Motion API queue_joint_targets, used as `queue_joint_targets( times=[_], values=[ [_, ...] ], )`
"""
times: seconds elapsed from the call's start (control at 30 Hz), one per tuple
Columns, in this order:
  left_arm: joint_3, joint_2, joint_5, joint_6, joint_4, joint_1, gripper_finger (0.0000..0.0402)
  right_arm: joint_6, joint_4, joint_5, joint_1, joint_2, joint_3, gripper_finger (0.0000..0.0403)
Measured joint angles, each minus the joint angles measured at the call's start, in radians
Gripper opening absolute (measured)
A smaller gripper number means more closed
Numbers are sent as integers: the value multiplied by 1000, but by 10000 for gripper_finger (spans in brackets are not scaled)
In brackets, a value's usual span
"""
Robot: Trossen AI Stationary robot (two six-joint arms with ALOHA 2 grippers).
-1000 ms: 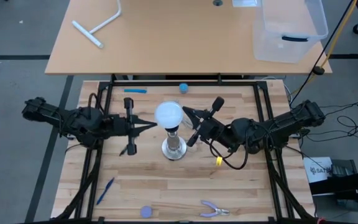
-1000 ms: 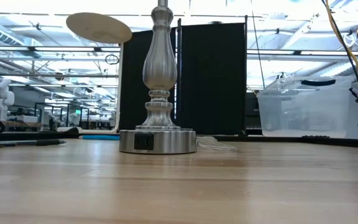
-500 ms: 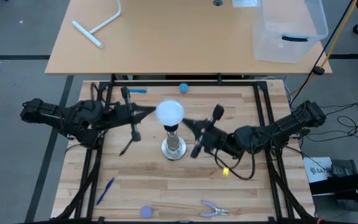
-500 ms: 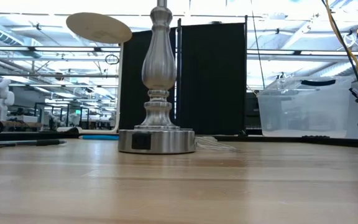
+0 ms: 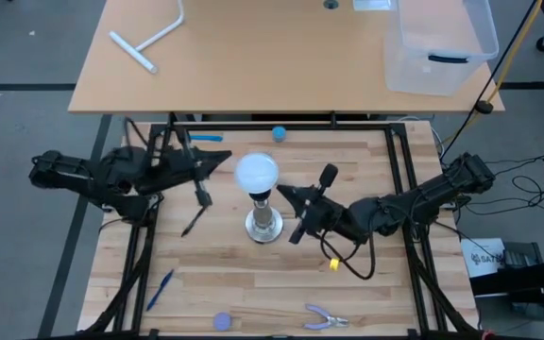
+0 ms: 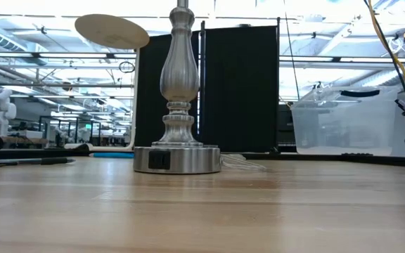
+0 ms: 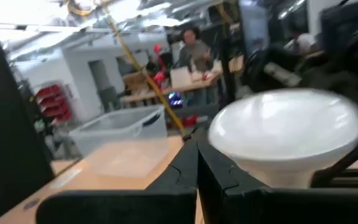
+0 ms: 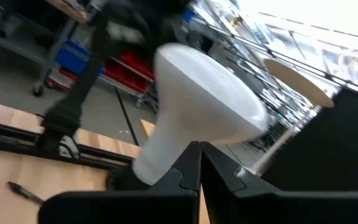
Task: Screw lightbulb
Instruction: Insert the lightbulb into the lamp
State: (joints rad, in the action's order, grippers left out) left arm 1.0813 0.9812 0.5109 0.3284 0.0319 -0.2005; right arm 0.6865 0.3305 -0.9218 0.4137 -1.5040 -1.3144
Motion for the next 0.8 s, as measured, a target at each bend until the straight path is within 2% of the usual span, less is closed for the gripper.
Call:
queue_joint_targets(
  times=[0.1, 0.27, 0.37, 0.67, 0.8],
  values=[
    [0, -13, -5, 40, 22, -51, 0, 6, 8, -47, -19, 0, 0, 0],
    [0, -7, -69, 73, 32, -114, 0, 44, 83, -45, -56, 0, -1, 0],
    [0, 10, -74, 74, 31, -133, 0, 80, 128, -41, -72, 0, -1, 0],
    [0, 34, -58, 72, 27, -118, 0, 116, 161, 32, -80, 1, -2, 0],
    [1, 34, -55, 57, 17, -96, 0, 118, 155, 30, -70, 2, -2, 0]
  ],
)
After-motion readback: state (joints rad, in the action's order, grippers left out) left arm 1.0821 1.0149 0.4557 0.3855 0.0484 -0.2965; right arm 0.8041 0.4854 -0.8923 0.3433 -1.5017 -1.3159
